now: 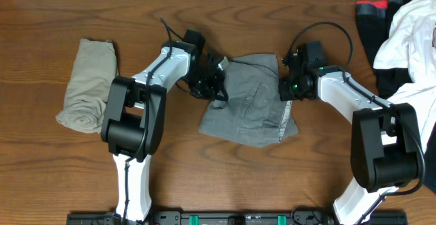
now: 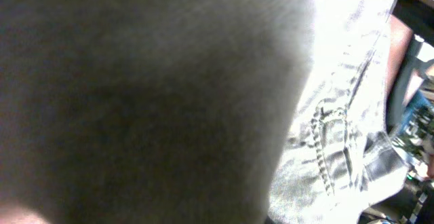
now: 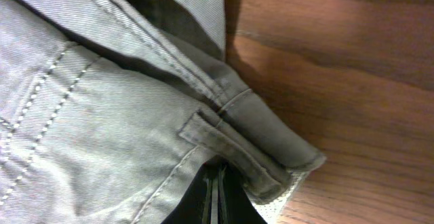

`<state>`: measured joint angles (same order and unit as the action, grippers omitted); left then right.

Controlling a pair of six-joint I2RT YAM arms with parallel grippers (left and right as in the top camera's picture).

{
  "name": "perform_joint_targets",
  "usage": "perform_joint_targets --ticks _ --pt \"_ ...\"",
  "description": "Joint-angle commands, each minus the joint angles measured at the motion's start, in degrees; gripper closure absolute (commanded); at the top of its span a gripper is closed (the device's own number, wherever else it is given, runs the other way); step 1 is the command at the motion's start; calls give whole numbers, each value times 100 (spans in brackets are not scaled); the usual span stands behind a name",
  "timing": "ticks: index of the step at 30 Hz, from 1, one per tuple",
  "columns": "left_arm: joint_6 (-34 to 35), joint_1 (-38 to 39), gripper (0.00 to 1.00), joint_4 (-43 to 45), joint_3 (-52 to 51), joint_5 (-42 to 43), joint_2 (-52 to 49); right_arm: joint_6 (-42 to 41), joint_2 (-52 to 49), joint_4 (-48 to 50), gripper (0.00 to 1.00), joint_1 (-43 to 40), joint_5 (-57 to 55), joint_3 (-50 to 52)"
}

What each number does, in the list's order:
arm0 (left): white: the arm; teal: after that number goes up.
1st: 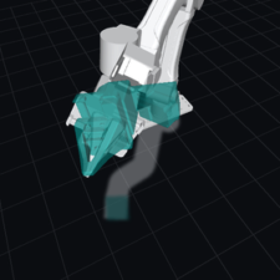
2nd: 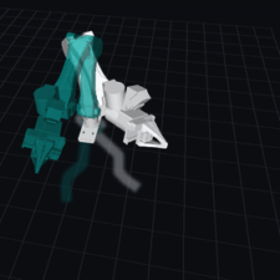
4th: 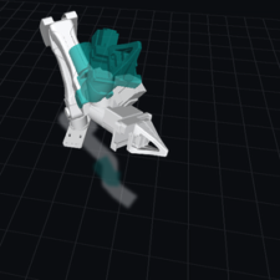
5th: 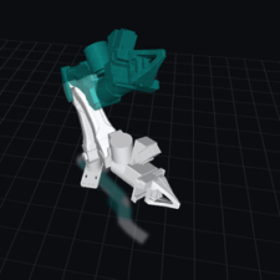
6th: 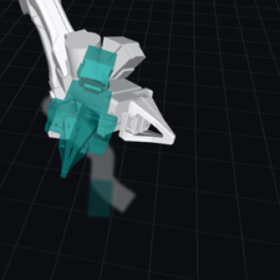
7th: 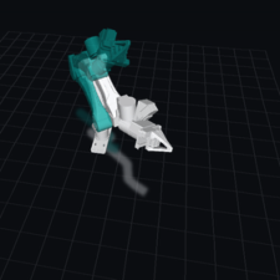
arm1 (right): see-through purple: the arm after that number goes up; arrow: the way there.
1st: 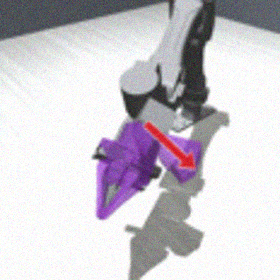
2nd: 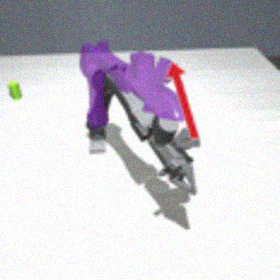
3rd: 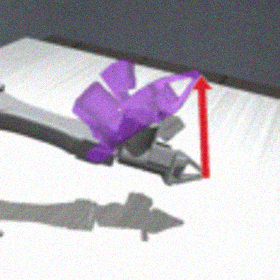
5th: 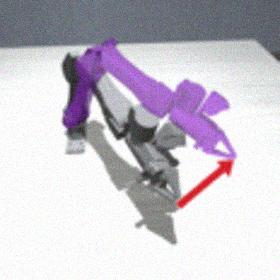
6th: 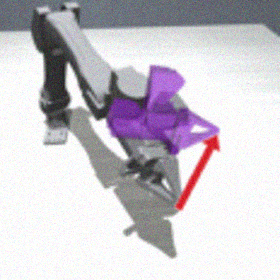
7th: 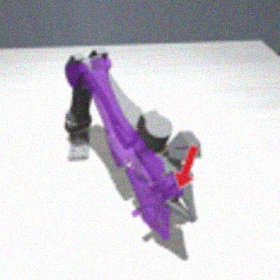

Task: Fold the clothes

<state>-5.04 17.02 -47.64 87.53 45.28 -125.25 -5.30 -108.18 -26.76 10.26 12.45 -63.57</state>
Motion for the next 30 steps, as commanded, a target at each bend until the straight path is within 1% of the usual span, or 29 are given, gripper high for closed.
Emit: perform_joint_targets --ticks 1,4,9,13,16,20,24,27,28,30 --pt "-291 -212 94 -118 -20 575 214 -15 321 -22 94 -37 890 83" --pt "-295 -599 94 -155 -20 573 669 -20 960 24 94 -131 1073 68" --pt "-553 -1425 94 -155 -20 573 1547 -20 2048 249 92 -162 999 68" --pt "-610 -2218 94 -177 -20 573 2065 -61 2514 437 92 -162 1003 68" --pt "-857 -2776 94 -382 -20 570 2192 -232 2623 470 91 -162 1008 68" --pt "-1274 -3661 94 -887 -20 575 2173 -306 2621 402 92 -155 1012 68" --pt "-1351 -4478 94 -979 -20 581 2177 -306 2621 365 93 -157 1012 68" --pt "-1670 -5001 94 -1086 -20 656 2175 -308 2621 365 93 -157 1032 68" --pt "-1694 -5158 94 -1082 -20 564 2173 -308 2621 365 92 -157 1034 68" --pt "-1685 -5447 94 -1078 -20 120 2155 -308 2621 363 92 -157 1032 68"
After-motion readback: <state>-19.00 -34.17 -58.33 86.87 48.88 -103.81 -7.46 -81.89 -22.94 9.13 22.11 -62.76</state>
